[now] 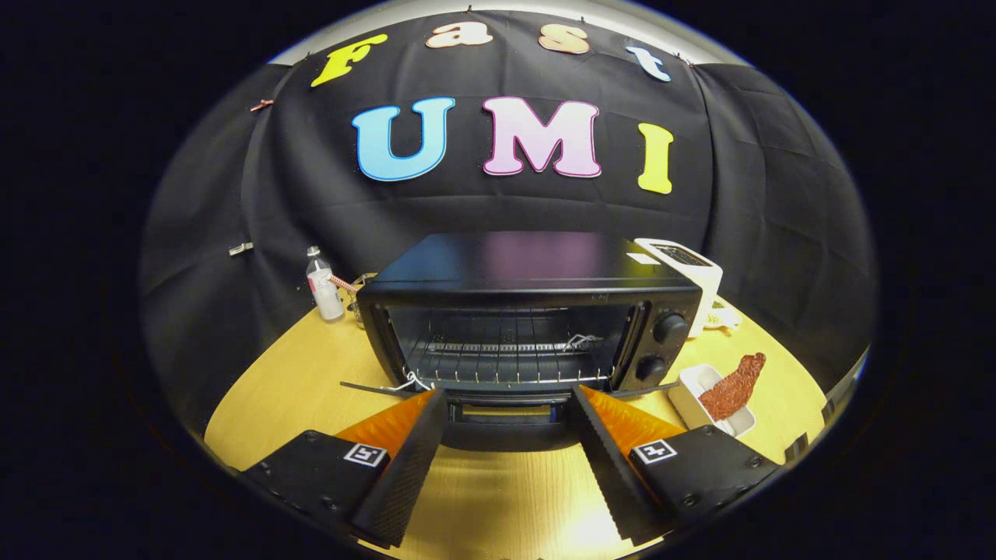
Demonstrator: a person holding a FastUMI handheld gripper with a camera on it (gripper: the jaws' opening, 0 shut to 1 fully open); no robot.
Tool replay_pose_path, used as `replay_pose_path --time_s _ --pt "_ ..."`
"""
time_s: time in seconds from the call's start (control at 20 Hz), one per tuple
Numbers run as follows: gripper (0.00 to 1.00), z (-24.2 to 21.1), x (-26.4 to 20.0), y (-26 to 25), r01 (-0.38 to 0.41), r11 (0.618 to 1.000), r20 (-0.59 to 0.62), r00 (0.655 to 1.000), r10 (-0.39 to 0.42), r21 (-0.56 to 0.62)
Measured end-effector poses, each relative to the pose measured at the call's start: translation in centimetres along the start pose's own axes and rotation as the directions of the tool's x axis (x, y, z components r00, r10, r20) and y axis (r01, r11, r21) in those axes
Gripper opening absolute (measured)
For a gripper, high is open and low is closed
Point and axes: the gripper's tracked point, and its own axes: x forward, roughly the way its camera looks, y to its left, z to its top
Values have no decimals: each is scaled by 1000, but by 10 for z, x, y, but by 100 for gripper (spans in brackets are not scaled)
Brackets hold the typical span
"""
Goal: Open the toaster oven, put the food inside, and close the toaster oven door.
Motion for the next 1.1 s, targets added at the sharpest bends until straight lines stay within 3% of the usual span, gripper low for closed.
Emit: replay_pose_path --time_s 0.35,0.65,0.85,1.1 --pt "97 -46 -16 -1 -35 999 -24 999 34 -25" --pt "97 -95 -19 -20 -43 999 -145 989 40 -17" --pt "97 -61 -43 -52 -57 997 -114 992 51 -53" --pt "97 6 -58 -147 -11 1000 -80 997 9 -20"
